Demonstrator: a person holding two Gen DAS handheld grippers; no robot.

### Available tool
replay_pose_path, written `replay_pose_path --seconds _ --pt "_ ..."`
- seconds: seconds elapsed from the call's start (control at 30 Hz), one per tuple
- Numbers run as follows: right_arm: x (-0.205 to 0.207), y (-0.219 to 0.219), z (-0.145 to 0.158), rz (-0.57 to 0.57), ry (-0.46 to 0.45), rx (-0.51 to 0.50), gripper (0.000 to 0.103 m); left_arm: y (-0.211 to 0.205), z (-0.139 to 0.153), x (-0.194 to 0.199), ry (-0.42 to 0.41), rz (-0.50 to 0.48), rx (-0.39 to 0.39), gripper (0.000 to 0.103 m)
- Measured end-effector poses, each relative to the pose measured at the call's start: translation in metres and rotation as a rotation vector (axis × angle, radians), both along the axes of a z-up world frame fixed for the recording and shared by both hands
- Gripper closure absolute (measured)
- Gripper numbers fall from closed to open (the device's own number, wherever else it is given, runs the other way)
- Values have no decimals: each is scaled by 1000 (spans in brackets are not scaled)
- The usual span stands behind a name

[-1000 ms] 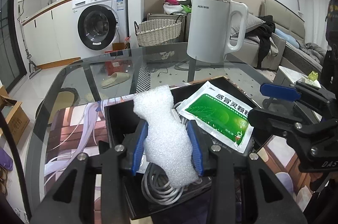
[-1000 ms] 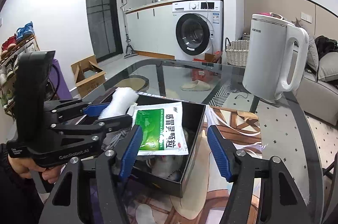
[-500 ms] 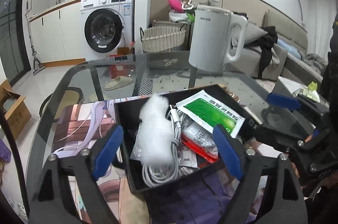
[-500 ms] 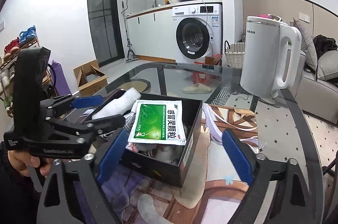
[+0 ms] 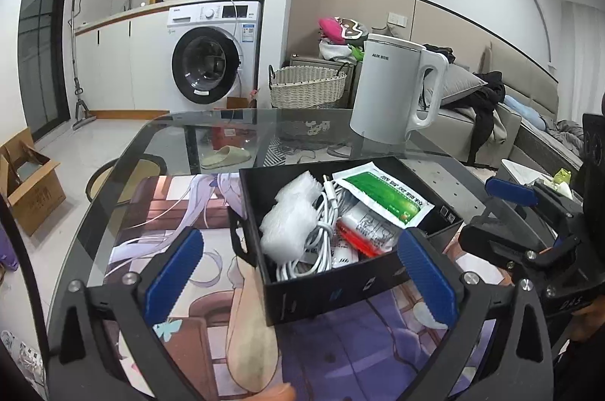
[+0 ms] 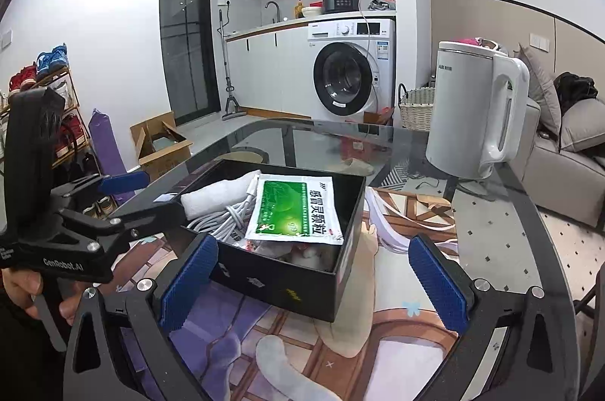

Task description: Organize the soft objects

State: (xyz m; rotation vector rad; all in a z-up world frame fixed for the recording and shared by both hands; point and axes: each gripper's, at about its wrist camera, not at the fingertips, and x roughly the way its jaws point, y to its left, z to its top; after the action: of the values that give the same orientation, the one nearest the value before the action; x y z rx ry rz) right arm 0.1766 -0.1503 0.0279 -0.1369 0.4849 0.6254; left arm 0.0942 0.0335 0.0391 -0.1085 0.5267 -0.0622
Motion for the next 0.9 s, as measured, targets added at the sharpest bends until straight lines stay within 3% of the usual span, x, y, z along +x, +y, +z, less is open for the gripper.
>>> replay_pose_path --seconds 0.33,0.9 --pt "-2 7 -10 14 -18 -7 0 2 -5 -7 -62 34 27 0" --pt "4 -3 -14 -9 -32 15 0 8 -14 1 -51 65 10 0"
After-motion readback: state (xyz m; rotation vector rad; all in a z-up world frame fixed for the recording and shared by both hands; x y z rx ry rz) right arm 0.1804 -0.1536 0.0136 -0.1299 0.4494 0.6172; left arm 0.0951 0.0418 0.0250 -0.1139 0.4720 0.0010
